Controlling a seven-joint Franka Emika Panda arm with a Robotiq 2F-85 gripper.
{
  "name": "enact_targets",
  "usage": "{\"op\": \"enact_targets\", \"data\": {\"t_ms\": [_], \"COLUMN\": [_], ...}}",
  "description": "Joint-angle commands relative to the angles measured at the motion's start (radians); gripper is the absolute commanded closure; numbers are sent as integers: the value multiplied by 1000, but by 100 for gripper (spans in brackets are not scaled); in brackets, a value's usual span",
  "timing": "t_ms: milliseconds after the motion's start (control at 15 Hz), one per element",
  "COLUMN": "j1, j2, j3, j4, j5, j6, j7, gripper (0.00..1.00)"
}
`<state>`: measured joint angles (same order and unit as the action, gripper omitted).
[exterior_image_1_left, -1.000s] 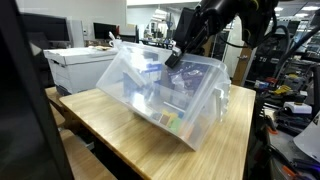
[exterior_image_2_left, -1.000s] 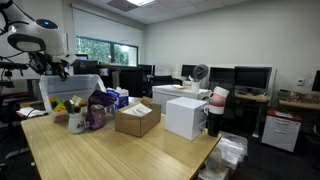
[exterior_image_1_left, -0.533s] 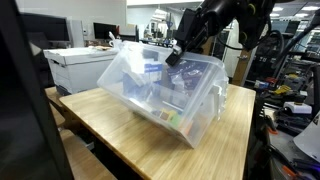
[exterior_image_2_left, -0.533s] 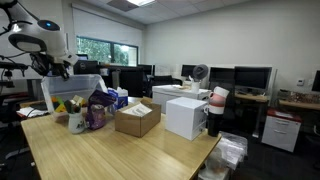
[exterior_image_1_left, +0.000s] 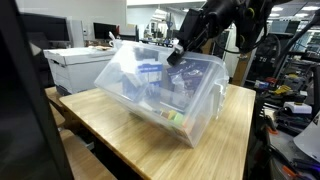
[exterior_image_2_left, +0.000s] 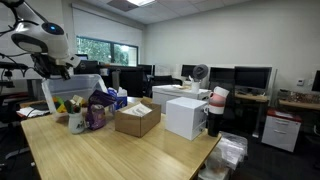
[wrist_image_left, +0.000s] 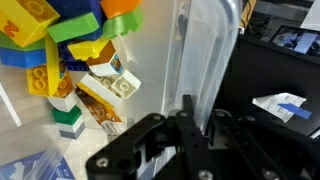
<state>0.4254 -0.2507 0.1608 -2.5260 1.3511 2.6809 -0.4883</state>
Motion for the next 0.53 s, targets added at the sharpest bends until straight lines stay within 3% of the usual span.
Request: {"op": "enact_targets", "data": {"t_ms": [0, 467], "j1": [5, 5], "j2": [-40, -46], "j3": [-21, -44], "j4": [-28, -33], "j5": [62, 100], "j6": [-24, -48], "j7": [-86, -130], "gripper": [95, 95]}}
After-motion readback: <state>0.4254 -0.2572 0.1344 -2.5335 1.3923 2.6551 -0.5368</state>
